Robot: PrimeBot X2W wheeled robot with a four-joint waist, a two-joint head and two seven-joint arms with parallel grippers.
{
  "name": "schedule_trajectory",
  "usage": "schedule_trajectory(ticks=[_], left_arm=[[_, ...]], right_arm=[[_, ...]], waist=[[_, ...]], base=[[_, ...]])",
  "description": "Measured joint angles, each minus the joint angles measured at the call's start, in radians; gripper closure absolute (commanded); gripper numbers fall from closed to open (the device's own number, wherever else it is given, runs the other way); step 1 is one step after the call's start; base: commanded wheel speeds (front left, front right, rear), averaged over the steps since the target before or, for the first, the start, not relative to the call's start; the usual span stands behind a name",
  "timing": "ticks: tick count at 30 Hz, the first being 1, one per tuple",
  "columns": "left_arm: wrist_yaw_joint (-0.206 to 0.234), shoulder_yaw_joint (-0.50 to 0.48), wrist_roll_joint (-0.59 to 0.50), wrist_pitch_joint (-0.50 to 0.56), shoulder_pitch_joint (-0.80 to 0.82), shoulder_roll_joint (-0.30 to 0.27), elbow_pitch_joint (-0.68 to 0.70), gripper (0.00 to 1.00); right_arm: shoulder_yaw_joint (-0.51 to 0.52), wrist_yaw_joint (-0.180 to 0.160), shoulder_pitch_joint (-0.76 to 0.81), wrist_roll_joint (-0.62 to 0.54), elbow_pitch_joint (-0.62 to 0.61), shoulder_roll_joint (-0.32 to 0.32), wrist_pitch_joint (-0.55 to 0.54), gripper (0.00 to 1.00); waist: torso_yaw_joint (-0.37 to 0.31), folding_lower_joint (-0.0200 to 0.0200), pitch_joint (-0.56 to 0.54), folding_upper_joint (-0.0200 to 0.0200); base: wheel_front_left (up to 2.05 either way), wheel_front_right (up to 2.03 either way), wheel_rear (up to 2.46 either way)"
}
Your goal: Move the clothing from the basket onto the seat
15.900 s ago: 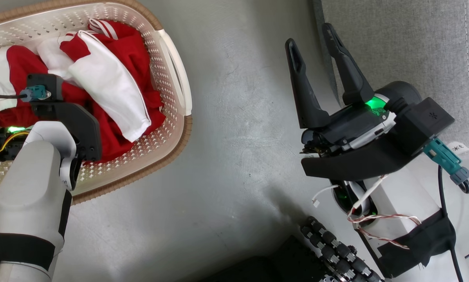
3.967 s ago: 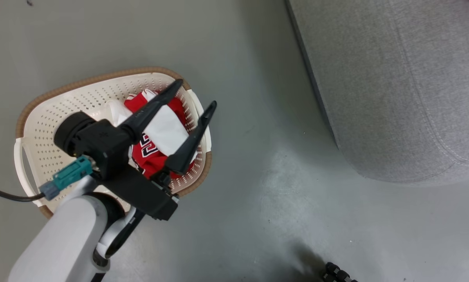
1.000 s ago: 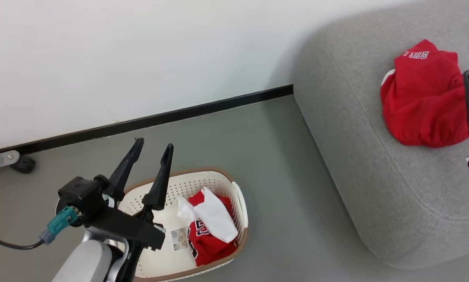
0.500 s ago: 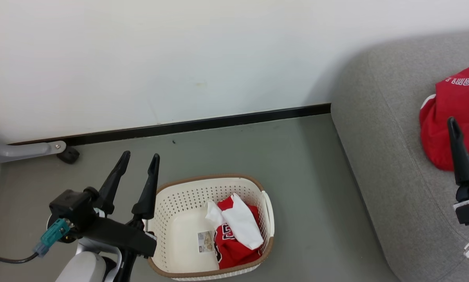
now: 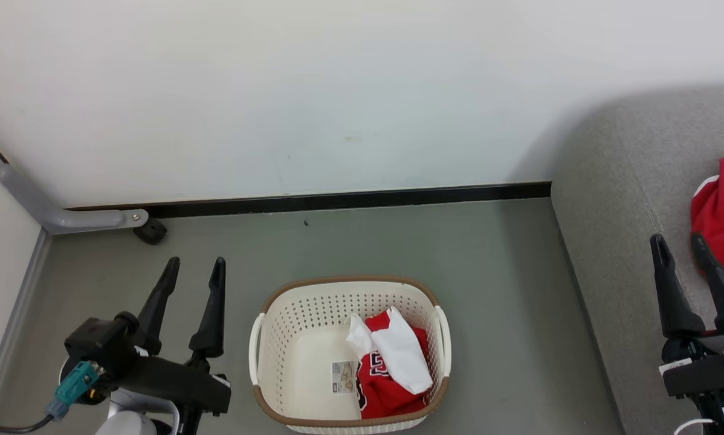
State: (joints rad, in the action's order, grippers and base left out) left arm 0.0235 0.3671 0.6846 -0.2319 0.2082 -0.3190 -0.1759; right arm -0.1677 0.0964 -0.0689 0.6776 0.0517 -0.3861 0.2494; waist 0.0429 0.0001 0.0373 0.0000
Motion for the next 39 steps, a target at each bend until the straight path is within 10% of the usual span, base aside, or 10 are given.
schedule_trajectory(ticks=[39], left_arm=[[0.066,-0.108,-0.093,-0.018,-0.109,0.025,0.026,0.0]], right_arm=[[-0.045,-0.061,0.074,-0.222,0.011,0.12,0.0,0.0]], waist=[[0.035,-0.0001,-0.008,0.0]], base=[[0.0,0.0,0.0]])
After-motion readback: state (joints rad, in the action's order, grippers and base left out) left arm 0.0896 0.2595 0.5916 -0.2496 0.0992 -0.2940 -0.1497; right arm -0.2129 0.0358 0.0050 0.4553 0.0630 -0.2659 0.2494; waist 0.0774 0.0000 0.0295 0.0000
